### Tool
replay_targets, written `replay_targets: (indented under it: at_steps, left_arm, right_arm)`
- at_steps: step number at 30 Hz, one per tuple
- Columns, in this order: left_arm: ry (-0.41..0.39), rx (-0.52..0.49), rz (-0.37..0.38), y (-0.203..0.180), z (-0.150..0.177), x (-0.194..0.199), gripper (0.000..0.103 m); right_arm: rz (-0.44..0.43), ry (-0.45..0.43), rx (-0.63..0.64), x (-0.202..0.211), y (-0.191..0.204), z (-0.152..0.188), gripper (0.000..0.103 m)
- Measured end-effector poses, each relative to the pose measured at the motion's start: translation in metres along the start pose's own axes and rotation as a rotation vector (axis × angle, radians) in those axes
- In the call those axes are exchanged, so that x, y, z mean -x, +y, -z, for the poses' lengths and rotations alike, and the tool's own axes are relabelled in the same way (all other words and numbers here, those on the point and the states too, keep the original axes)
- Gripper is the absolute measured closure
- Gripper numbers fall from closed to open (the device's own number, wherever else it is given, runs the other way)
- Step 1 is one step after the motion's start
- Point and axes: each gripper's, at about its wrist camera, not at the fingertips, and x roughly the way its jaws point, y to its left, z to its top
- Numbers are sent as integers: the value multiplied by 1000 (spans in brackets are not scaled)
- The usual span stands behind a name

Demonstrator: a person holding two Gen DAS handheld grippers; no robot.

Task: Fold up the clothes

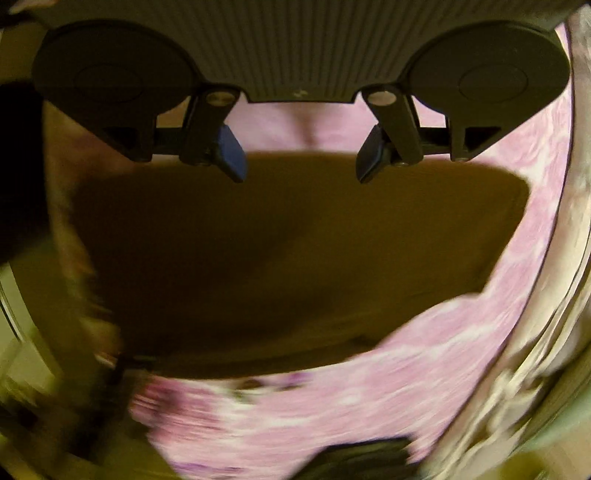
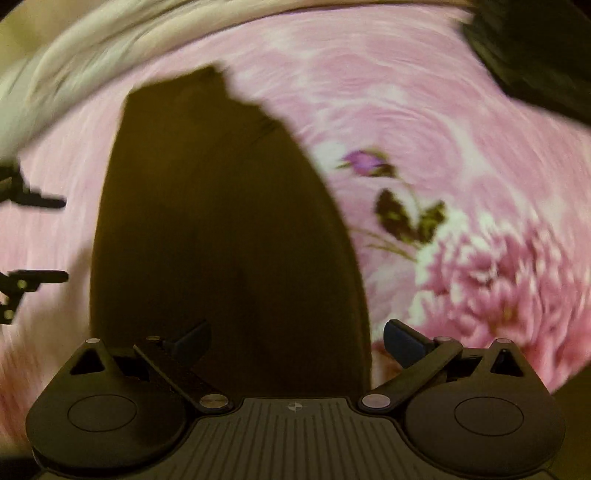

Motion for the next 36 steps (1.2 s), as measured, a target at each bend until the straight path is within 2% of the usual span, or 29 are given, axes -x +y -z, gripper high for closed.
replay_targets:
  at_steps: [4,7,11,15,24,25,27,29,30,34,36]
  left_arm:
    - [-17,-106,7,-63,0,3,41]
    - [-30,-186,12,-111,1,5,38]
    - [-44,-217,-52,-131,-1,-5,38]
    - [-91,-180,-64,-136,1,-3,36]
    - [-118,-69,-111,-164,4,4,36]
    - [-118,-60,-118,-168,3,4,36]
    - [-113,-33,-132,-174,-2,4,36]
    - [-95,15,-148,-177,-8,1,36]
    - [-85,37,-160,-178,-12,0,36]
    - [-38,121,-226,-181,-22,-4,36]
    - [-25,167,-271,-183,-26,-4,36]
  right_arm:
    - [-21,43,53,0,1,16,1]
    - [3,50,69,5,2,28,1]
    - [67,27,110,21,8,49,1]
    - [114,-8,201,40,20,73,1]
    - [234,-29,753,54,54,116,2]
    - [238,-29,811,54,54,118,4]
    - [218,-23,891,49,49,119,21]
    - [163,-5,902,43,39,112,21]
    - [119,4,847,40,30,105,21]
    - [-86,39,405,18,-29,65,21]
    - [-182,56,225,1,-58,51,21]
